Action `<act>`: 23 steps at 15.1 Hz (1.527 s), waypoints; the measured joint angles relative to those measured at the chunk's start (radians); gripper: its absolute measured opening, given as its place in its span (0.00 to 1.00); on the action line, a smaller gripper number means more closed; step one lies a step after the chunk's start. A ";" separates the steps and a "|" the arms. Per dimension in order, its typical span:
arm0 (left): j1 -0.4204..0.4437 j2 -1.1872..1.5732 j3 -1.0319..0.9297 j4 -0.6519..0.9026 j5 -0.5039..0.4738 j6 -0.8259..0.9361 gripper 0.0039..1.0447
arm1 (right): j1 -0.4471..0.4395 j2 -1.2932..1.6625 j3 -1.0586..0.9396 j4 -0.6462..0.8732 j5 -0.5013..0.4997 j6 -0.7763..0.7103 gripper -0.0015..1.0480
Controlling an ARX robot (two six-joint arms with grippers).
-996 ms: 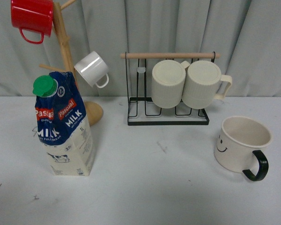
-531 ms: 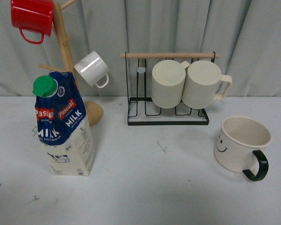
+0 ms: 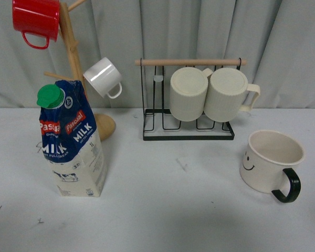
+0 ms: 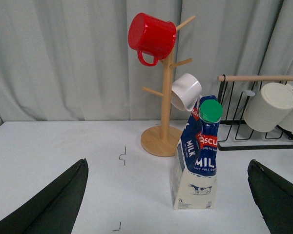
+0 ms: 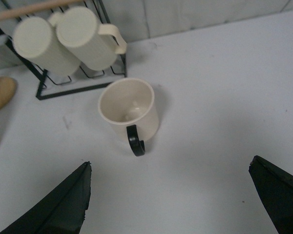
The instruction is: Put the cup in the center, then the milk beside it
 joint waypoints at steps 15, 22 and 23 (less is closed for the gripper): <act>0.000 0.000 0.000 0.000 0.000 0.000 0.94 | 0.084 1.161 0.746 -0.105 0.031 0.073 0.94; 0.000 0.000 0.000 0.000 0.000 0.000 0.94 | 0.169 1.382 0.912 -0.197 0.145 0.100 0.62; 0.000 0.000 0.000 0.000 0.000 0.000 0.94 | 0.169 1.383 0.914 -0.205 0.155 0.100 0.53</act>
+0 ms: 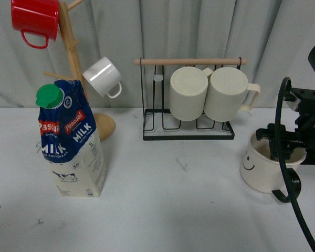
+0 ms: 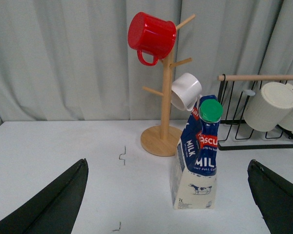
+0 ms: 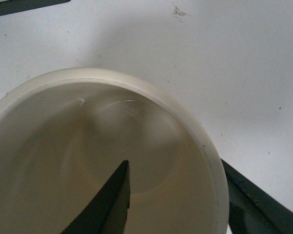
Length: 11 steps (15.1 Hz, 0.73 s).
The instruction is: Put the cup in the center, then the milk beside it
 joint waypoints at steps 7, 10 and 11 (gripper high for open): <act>0.000 0.000 0.000 0.000 0.000 0.000 0.94 | -0.001 0.000 0.001 0.002 0.015 0.000 0.31; 0.000 0.000 0.000 0.000 0.000 0.000 0.94 | -0.001 0.000 0.001 -0.001 0.022 0.000 0.19; 0.000 0.000 0.000 0.000 0.000 0.000 0.94 | -0.002 0.000 0.001 -0.001 0.022 0.000 0.15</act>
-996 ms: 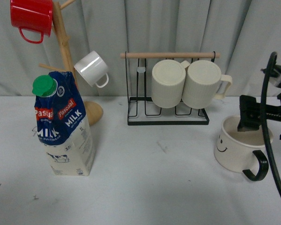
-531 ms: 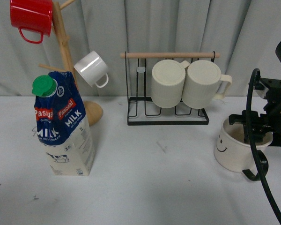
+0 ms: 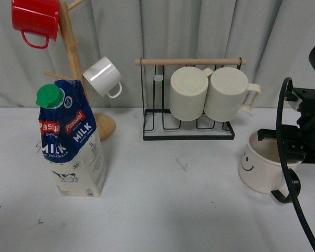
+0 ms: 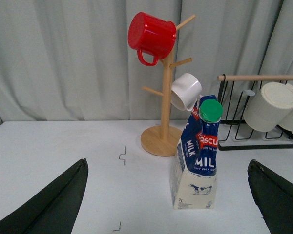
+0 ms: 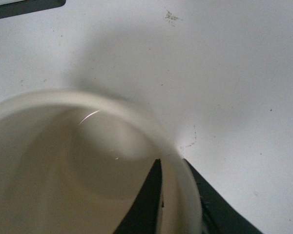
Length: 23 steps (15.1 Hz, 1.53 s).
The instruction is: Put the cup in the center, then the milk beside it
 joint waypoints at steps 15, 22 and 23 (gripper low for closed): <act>0.000 0.000 0.000 0.000 0.000 0.000 0.94 | 0.317 -0.052 0.024 -0.030 0.034 0.227 0.03; 0.000 0.000 0.000 0.000 0.000 0.000 0.94 | 0.335 -0.004 0.046 0.066 0.081 0.240 0.66; 0.000 0.000 0.000 0.000 0.000 0.000 0.94 | 0.332 -0.044 0.012 0.090 0.077 0.233 0.78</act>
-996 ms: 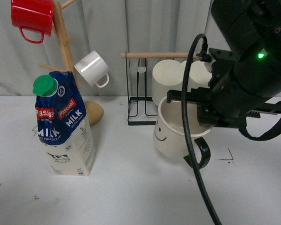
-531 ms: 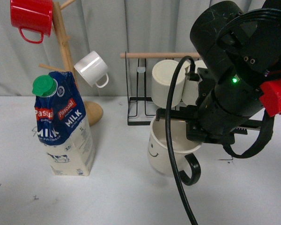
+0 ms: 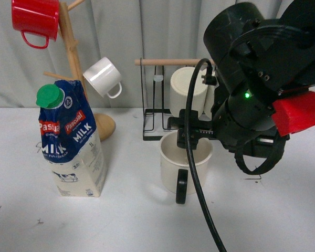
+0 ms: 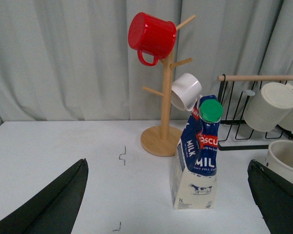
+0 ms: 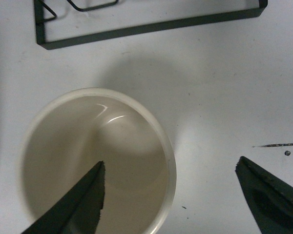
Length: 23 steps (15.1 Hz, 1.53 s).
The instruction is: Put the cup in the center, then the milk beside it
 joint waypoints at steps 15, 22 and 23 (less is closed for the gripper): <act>0.000 0.000 0.000 0.000 -0.001 0.000 0.94 | -0.170 -0.626 -0.805 1.030 0.123 -0.394 0.57; 0.000 0.000 0.000 0.000 0.000 0.000 0.94 | -0.319 -1.021 -1.127 1.057 -0.021 -0.440 0.02; 0.000 0.000 0.000 0.000 0.000 0.000 0.94 | -0.328 -1.074 -1.162 1.021 -0.038 -0.440 0.02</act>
